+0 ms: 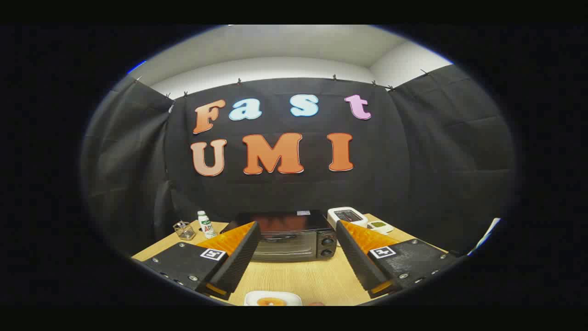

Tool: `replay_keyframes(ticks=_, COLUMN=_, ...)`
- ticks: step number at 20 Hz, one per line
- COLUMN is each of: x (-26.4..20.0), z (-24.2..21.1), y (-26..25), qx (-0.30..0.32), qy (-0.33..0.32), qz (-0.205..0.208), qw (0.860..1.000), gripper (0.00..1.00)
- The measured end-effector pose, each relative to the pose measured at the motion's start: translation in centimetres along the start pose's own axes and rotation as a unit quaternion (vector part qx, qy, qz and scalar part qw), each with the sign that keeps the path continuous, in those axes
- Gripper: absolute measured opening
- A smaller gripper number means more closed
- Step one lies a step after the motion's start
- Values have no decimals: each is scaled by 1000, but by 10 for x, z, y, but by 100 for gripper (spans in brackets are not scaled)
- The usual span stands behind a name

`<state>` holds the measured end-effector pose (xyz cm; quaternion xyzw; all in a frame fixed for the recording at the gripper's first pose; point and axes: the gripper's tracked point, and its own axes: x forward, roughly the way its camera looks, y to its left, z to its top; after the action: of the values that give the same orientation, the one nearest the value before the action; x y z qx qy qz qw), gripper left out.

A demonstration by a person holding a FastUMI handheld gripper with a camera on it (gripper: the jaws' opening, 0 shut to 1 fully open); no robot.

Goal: Open the toaster oven, put the food inside, and close the toaster oven door.

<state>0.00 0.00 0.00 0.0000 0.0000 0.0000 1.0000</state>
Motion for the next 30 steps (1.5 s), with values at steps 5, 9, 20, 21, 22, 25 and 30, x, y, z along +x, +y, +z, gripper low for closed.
replay_keyframes(ticks=5, x=0, z=-3, y=-1, qx=0, qy=3, qz=1, qw=1000, gripper=98)
replay_keyframes(ticks=9, x=1, z=-6, y=-1, qx=3, qy=7, qz=0, qw=1000, gripper=98)
replay_keyframes(ticks=20, x=4, z=-11, y=-1, qx=-4, qy=10, qz=-2, qw=1000, gripper=98)
replay_keyframes(ticks=21, x=5, z=-13, y=1, qx=-4, qy=13, qz=0, qw=1000, gripper=98)
replay_keyframes(ticks=22, x=6, z=-17, y=2, qx=-5, qy=16, qz=1, qw=1000, gripper=98)
replay_keyframes(ticks=25, x=14, z=-24, y=7, qx=-11, qy=21, qz=0, qw=1000, gripper=98)
replay_keyframes(ticks=30, x=42, z=-42, y=34, qx=-25, qy=41, qz=14, qw=999, gripper=98)
